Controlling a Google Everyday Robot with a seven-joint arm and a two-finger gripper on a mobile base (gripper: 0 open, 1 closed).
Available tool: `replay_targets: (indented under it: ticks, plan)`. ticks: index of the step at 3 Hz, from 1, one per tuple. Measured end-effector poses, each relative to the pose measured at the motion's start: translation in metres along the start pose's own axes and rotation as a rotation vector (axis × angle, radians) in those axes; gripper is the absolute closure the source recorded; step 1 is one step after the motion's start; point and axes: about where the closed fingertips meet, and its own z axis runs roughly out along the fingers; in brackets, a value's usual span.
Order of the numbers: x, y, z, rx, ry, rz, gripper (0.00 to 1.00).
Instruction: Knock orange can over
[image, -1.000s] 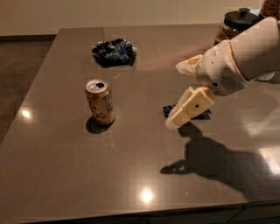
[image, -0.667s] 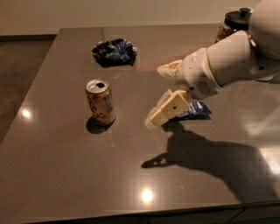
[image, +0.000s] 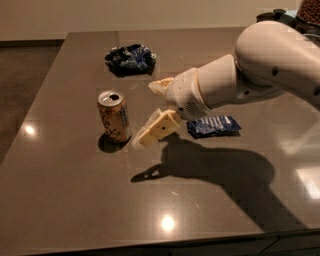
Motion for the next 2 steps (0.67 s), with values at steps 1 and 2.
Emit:
replay_targets:
  ticks: [1, 2]
  plan:
    - [-0.011, -0.002, 0.029, -0.017, -0.042, -0.009, 0.00]
    - [-0.024, -0.003, 0.051, -0.045, -0.072, -0.014, 0.00]
